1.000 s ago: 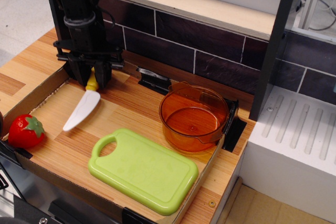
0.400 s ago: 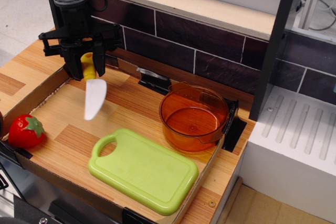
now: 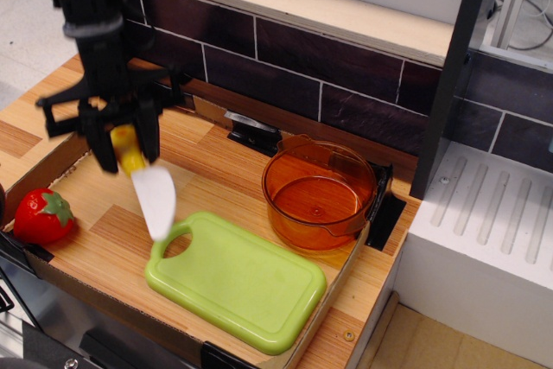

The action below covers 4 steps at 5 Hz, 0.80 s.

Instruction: Put knife on cutting board

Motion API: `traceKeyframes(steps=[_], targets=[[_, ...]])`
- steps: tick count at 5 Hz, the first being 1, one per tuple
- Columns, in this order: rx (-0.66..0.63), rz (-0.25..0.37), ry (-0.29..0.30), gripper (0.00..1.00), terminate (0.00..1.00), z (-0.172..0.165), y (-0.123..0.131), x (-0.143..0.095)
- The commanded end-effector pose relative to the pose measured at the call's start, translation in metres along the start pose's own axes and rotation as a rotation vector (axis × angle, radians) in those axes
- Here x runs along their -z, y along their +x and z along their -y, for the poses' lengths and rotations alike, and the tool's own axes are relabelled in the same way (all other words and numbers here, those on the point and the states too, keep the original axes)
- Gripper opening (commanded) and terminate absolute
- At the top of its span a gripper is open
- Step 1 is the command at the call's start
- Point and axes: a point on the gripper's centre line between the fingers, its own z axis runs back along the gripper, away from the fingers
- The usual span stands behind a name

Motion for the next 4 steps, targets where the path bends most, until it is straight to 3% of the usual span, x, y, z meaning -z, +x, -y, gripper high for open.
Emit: traceKeyframes(steps=[1, 2, 4], targets=[[0.003, 0.051, -0.033, 0.00, 0.00, 0.005, -0.035, 0.013], [-0.011, 0.027, -0.018, 0.00, 0.00, 0.015, -0.037, 0.024], [-0.041, 0.025, -0.039, 0.00, 0.00, 0.031, -0.028, 0.019]])
